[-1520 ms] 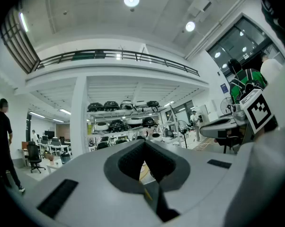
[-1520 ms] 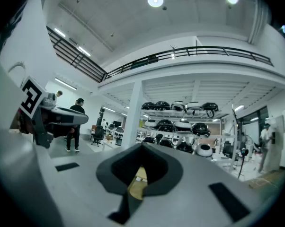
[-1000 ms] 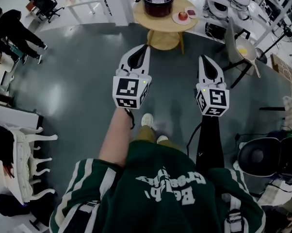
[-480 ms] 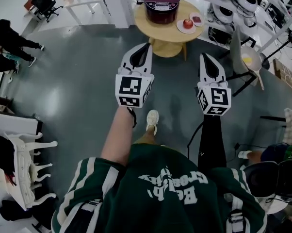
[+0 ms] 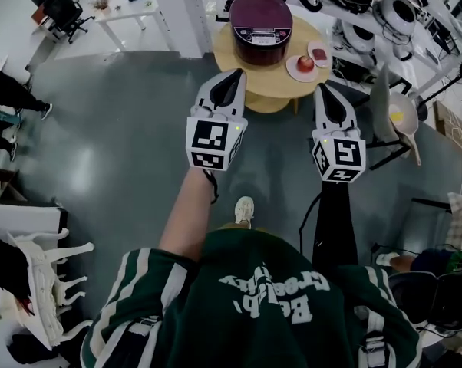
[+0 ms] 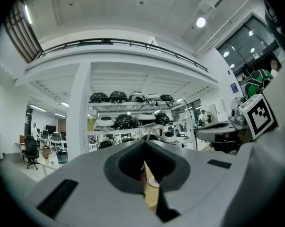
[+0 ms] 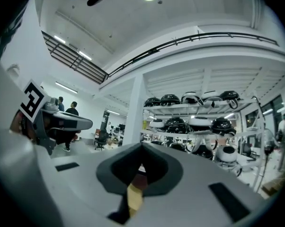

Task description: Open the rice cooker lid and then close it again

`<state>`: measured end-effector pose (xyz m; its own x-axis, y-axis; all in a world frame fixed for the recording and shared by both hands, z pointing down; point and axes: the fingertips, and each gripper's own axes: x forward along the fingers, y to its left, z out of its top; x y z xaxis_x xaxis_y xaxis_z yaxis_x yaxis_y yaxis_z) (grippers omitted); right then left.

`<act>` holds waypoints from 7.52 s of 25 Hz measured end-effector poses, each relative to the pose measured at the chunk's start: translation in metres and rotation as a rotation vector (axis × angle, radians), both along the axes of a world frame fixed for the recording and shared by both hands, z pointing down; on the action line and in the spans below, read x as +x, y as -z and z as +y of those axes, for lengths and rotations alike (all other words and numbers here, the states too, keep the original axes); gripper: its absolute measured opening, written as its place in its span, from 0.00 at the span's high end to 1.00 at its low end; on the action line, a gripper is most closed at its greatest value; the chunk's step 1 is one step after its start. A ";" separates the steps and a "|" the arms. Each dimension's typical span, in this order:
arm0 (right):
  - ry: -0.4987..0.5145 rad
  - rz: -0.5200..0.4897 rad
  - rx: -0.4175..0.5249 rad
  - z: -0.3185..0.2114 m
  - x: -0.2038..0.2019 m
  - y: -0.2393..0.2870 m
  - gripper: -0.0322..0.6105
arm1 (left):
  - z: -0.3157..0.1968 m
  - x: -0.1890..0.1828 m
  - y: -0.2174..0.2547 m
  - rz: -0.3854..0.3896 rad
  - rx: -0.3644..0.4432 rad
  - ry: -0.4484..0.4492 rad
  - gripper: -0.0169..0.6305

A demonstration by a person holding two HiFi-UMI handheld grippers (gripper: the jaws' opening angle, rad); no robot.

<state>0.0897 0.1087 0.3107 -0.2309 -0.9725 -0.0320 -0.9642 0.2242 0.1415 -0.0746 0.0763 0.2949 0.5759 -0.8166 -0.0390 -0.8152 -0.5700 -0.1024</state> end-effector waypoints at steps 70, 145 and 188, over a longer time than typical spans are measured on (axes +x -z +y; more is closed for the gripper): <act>0.348 0.178 -0.550 -0.389 -0.022 -0.198 0.95 | -0.361 0.096 -0.219 -0.228 -0.498 -0.031 0.97; 0.230 0.034 -0.272 -0.384 -0.007 -0.098 0.94 | -0.363 0.023 -0.100 -0.059 -0.193 0.183 0.97; 0.188 -0.021 -0.089 -0.368 0.021 -0.034 0.94 | -0.345 0.042 -0.040 -0.035 -0.087 0.112 0.97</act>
